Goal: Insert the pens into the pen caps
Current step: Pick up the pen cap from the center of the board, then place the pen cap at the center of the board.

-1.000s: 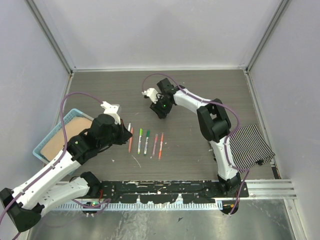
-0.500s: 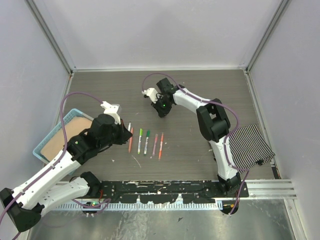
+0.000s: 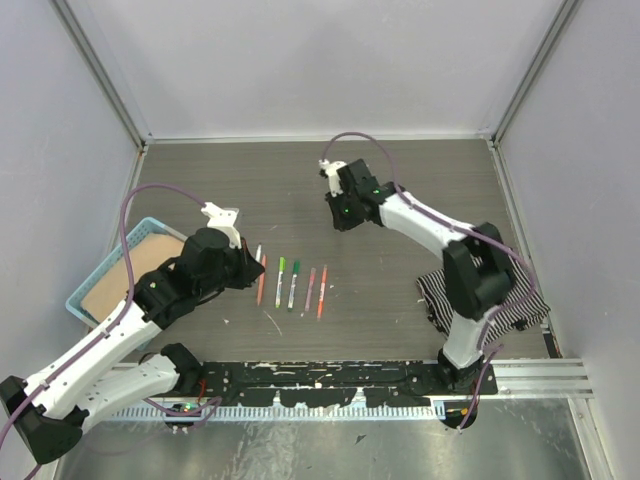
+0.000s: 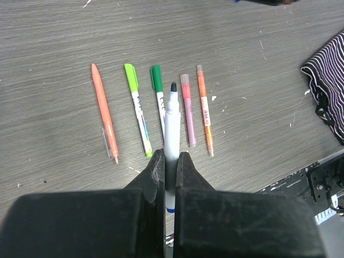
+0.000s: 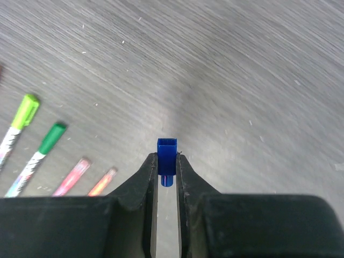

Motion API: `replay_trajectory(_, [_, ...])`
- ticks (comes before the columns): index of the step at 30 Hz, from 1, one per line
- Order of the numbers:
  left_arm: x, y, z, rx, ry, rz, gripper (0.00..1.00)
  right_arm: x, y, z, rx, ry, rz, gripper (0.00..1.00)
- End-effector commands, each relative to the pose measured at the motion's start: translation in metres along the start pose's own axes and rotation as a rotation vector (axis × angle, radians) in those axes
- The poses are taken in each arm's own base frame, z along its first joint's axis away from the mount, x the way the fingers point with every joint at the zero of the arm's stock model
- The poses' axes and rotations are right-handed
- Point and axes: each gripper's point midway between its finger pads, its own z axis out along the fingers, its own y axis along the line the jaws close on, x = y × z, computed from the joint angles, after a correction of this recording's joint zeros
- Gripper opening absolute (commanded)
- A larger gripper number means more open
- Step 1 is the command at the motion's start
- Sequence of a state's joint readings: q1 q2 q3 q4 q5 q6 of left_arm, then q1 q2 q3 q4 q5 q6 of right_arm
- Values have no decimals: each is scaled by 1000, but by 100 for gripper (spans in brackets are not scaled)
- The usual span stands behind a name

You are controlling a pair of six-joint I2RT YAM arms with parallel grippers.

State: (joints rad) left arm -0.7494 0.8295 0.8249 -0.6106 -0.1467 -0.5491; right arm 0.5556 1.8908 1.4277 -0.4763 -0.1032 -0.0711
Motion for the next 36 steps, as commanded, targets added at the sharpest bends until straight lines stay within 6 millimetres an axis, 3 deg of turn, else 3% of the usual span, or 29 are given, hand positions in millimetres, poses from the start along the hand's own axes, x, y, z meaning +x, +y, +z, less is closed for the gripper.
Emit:
replay_trajectory(1, [-22,-7,-5,23,-76,20,0,-16,-9,-60,116,-189,267,2])
replay_trajectory(10, [-23,-8,9,13,-50,48,0,99,16,-95,102,-79,518,2])
replay_trajectory(14, [-24,-14,14,31,-36,53,0,142,30,-98,173,-10,543,3])
replay_trajectory(19, [-20,-15,19,39,-32,32,0,181,45,-89,244,125,488,6])
replay_trajectory(23, [-16,-14,21,40,-27,9,0,196,49,-79,239,194,475,6])
replay_trajectory(30, [-12,-11,22,28,-28,-3,0,207,53,-65,232,264,430,12])
replay_trajectory(36, [-14,-12,20,33,-34,-7,0,212,53,-60,235,314,389,25])
